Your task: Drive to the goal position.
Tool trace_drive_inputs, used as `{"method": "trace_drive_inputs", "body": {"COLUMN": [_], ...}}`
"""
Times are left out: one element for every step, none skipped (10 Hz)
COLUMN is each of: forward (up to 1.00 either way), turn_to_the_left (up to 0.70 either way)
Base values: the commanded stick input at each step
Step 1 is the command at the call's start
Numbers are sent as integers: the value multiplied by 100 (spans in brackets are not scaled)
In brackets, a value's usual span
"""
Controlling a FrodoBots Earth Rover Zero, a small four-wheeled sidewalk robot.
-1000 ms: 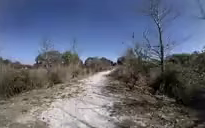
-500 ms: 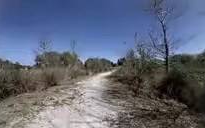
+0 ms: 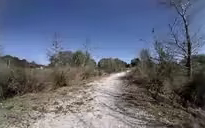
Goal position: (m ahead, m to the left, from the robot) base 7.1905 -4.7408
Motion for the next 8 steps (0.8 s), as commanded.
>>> {"method": "trace_drive_inputs", "body": {"forward": [70,70,70,70,70,70,70,70], "turn_to_the_left": [0,0,0,0,0,0,0,0]}}
